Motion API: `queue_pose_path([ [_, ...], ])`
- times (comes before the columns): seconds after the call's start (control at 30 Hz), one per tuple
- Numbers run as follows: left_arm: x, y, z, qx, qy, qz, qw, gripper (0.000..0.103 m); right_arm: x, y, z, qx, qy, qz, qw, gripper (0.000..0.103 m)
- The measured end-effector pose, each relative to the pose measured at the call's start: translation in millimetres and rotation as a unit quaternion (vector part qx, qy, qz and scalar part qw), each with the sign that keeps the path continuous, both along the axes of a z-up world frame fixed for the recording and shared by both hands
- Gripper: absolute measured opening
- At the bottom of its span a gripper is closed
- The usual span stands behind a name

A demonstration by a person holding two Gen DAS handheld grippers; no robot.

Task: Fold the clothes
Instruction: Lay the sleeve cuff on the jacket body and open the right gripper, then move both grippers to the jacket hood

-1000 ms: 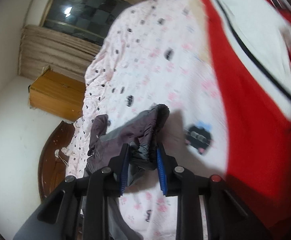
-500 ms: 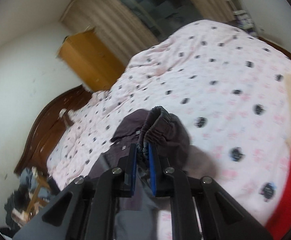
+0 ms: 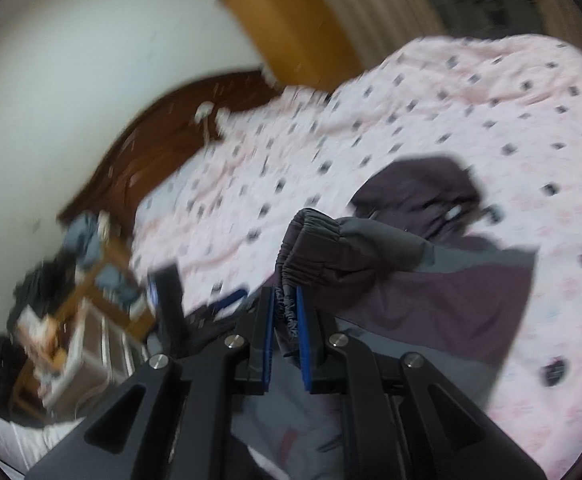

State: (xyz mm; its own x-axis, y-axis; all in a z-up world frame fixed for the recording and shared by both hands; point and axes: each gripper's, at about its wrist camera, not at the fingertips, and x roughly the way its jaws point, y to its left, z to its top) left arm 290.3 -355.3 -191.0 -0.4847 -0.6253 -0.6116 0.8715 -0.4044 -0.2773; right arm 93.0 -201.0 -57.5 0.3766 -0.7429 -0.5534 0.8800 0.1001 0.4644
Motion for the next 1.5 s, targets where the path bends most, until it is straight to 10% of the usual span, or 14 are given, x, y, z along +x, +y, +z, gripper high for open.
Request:
queue_pose_path([
  [0.3,9.0,-2.8,-1.0,0.014,0.023,0.011,0.9996,0.074,67.9,-23.3,-86.0,0.092,0.038,0.075,0.992,0.012],
  [0.67,-2.8,9.5,9.2,-0.025,0.013,-0.025,0.9993,0.074,81.4,-28.3,-111.2,0.121,0.067,0.109,0.984,0.018],
  [0.93,-12.9,21.2,16.3,-0.058,-0.002,-0.055,0.9968,0.074,95.1,-5.7,-91.4,0.074,0.098,0.145,0.982,0.063],
  [1.3,-7.1,50.4,39.4,-0.103,0.057,-0.124,0.9852,0.075,28.2,18.9,-29.1,0.013,0.124,0.074,0.989,0.067],
  [1.5,-28.4,65.7,37.7,-0.112,0.022,-0.169,0.9790,0.079,-62.7,-8.3,-23.7,0.049,0.131,-0.023,0.990,0.067],
])
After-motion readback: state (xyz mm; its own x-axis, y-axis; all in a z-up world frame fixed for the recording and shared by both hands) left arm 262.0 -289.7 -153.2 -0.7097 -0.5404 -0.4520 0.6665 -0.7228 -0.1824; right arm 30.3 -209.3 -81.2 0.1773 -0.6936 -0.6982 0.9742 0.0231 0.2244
